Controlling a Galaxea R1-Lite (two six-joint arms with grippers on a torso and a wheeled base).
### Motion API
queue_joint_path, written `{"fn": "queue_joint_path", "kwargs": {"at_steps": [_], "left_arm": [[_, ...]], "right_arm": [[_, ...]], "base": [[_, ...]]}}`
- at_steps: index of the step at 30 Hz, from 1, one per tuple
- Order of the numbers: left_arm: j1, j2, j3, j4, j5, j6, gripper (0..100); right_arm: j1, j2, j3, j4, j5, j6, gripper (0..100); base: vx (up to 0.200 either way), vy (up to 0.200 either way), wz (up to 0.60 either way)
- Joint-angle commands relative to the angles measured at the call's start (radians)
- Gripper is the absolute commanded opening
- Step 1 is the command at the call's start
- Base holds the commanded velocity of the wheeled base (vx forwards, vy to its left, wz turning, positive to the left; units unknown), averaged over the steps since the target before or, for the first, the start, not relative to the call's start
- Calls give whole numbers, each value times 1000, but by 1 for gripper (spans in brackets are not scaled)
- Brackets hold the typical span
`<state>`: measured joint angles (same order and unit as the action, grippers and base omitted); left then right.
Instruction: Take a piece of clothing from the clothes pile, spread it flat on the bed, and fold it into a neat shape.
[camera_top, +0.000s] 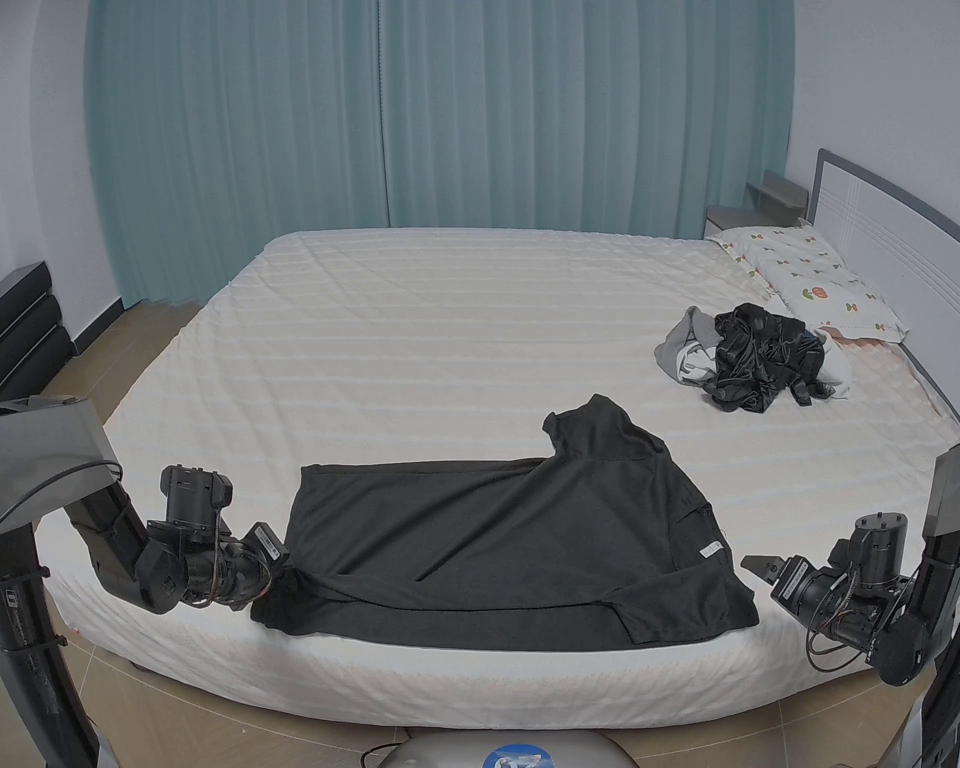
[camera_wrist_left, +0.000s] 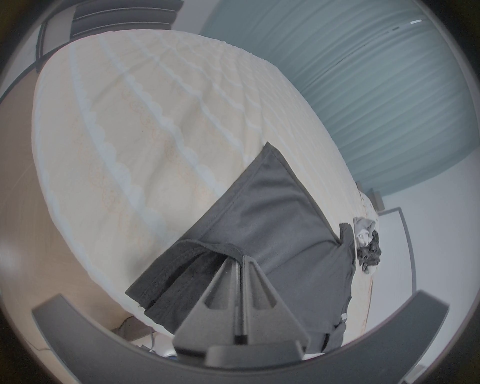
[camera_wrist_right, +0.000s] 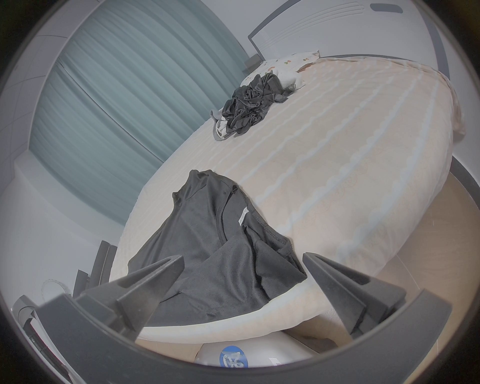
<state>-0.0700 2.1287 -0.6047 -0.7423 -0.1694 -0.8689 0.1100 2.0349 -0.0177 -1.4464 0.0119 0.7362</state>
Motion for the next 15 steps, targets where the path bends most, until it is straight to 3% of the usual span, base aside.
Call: {"fn": "queue_joint_path", "kwargs": {"at_steps": [1, 10, 15], "left_arm": [[22, -4, -30, -2, -1, -45, 0], [58, 14, -50, -2, -9, -73, 0], [61, 25, -70, 0, -16, -136, 0]], "right_arm": [[0, 1, 15, 0, 0, 0, 100], [0, 21, 8, -2, 0, 15, 100], [2, 28, 7, -2, -1, 20, 100]], "base": [[0, 0, 0], [0, 0, 0], [0, 0, 0]]}}
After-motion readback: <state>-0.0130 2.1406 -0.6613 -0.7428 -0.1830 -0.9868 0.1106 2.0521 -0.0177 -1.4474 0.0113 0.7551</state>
